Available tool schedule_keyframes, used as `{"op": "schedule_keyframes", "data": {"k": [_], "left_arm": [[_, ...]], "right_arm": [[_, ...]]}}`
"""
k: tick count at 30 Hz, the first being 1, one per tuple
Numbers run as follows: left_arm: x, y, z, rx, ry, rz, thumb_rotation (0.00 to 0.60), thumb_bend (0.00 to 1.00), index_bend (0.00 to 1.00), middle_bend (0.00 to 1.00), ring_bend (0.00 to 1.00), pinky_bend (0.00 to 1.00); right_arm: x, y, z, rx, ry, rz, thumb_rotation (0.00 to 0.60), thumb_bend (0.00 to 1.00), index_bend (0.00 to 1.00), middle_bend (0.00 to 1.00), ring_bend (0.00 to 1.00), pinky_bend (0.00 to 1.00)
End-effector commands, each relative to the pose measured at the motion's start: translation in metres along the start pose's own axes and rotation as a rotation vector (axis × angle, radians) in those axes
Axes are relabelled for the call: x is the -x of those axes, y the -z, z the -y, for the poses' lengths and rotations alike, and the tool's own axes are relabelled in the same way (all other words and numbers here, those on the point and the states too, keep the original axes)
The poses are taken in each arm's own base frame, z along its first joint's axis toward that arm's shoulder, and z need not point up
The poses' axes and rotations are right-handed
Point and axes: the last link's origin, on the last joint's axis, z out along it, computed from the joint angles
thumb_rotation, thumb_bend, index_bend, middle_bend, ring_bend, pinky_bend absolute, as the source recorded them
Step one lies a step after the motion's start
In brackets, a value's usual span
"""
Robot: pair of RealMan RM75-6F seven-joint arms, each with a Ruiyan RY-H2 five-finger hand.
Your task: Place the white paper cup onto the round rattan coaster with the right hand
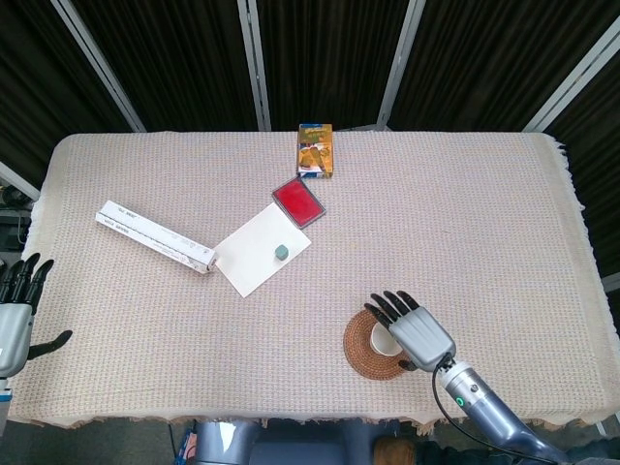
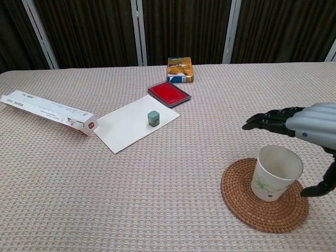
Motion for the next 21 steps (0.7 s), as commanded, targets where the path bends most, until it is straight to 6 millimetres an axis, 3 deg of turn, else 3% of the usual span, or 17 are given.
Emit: {"op": "schedule_keyframes", "data": {"k": [1, 6, 11, 21], "left_arm": [[-0.001, 0.001, 0.000, 0.002, 0.004, -0.002, 0.600, 0.00, 0.00, 0.00, 0.00, 0.00], [-0.005, 0.004, 0.000, 0.011, 0.015, -0.013, 0.600, 0.00, 0.00, 0.00, 0.00, 0.00], [-0.007, 0.005, 0.001, 0.020, 0.021, -0.020, 0.600, 0.00, 0.00, 0.00, 0.00, 0.00], [-0.010, 0.005, 0.004, 0.014, 0.029, -0.036, 0.600, 0.00, 0.00, 0.00, 0.00, 0.00]], "right_arm": [[-0.018, 0.021, -0.002, 0.010, -0.008, -0.063, 0.600, 0.00, 0.00, 0.00, 0.01, 0.07], [-0.040, 0.057, -0.017, 0.076, -0.044, -0.183, 0.600, 0.00, 0.00, 0.00, 0.00, 0.01], [-0.037, 0.085, -0.044, 0.199, -0.071, -0.279, 0.600, 0.00, 0.00, 0.00, 0.00, 0.00], [-0.028, 0.103, -0.078, 0.348, -0.048, -0.394, 0.600, 0.00, 0.00, 0.00, 0.00, 0.00]]}}
